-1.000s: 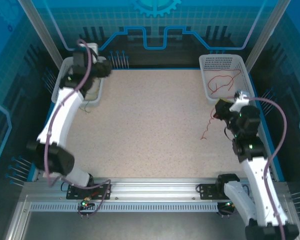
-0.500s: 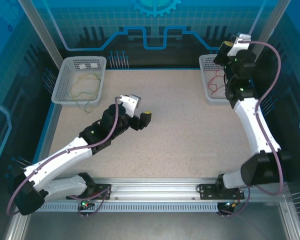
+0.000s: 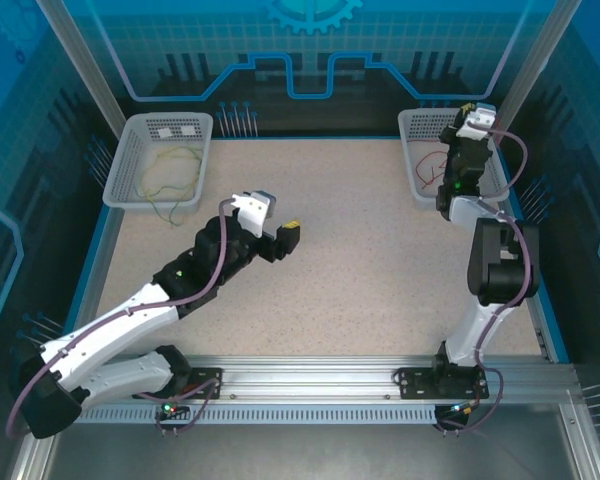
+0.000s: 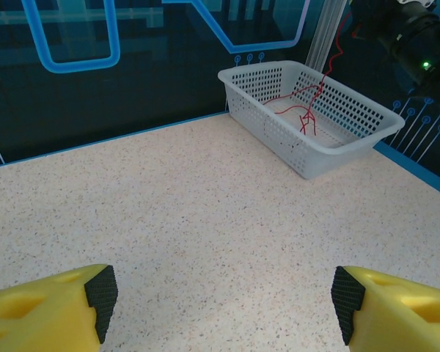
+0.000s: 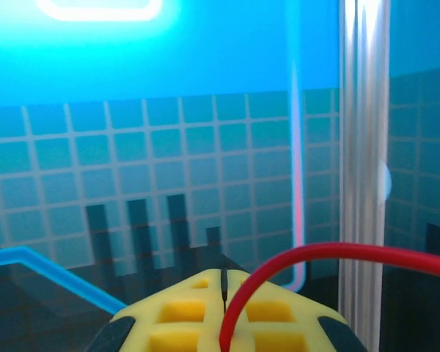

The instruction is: Untangle the cables

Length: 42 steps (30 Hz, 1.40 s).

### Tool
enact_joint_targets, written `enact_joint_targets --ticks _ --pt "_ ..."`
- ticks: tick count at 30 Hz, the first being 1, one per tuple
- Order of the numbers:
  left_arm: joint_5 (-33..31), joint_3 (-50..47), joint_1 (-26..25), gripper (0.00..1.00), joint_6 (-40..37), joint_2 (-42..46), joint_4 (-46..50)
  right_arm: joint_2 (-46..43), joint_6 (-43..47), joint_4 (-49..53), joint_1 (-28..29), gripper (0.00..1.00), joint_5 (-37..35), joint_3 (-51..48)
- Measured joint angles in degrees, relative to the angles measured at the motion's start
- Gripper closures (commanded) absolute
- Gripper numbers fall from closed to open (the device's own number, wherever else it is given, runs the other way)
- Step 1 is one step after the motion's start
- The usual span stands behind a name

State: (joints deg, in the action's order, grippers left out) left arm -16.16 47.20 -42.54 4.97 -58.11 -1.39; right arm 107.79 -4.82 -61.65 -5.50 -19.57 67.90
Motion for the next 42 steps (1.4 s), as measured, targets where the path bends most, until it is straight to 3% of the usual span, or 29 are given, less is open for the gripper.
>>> enact_joint_targets --ticks 3,4,6,7,13,15,17,27,31,37,39,42 --pt "-0.13 -1.44 -0.02 0.19 -0.44 0.22 -0.68 3.26 -2.78 2.34 -1.84 0.98 -1.14 2.64" --pt "-0.13 -1.79 -0.02 0.19 -0.5 0.31 -0.66 4.42 -3.56 4.57 -2.4 0.88 -1.38 4.55" --pt "-0.17 -2.16 -0.02 0.19 -0.57 0.33 -0.59 6.95 -5.11 10.27 -3.32 0.56 -1.79 9.75" --pt "-0.28 -2.21 -0.02 0.19 -0.57 0.33 -0.61 7.85 -5.62 12.94 -3.58 0.48 -1.88 11.89" --pt "-2.49 -3.26 -0.07 0.16 -0.61 0.42 -1.79 8.79 -6.71 28.41 -3.8 0.33 -0.44 17.62" --pt "-4.35 -4.09 -0.07 0.12 -0.59 0.42 -2.38 7.82 -6.93 33.22 -3.82 0.23 0.79 17.18" --pt "-7.02 -5.29 -0.04 0.01 -0.46 0.42 -3.61 5.22 -6.47 38.21 -3.82 0.0 3.32 15.47" --pt "-13.05 -7.3 5.33 0.01 1.14 0.35 -4.57 -10.43 -6.08 63.25 -3.85 0.0 10.99 16.83" --pt "-13.11 -8.2 8.04 0.01 1.18 -0.39 -5.18 -21.99 -7.72 65.11 -3.43 0.0 13.68 7.08" --pt "-14.49 -13.31 18.67 0.01 5.81 -1.25 -5.55 -38.56 -7.65 61.72 1.88 0.04 13.4 -12.07" --pt "-14.21 -15.69 21.0 0.01 7.21 -1.25 -6.32 -39.08 -8.74 62.55 0.83 0.06 13.97 -13.84" --pt "-10.34 -15.78 21.38 0.06 7.87 -1.62 -5.46 -35.63 -12.0 64.78 -6.01 0.1 17.84 -12.24"
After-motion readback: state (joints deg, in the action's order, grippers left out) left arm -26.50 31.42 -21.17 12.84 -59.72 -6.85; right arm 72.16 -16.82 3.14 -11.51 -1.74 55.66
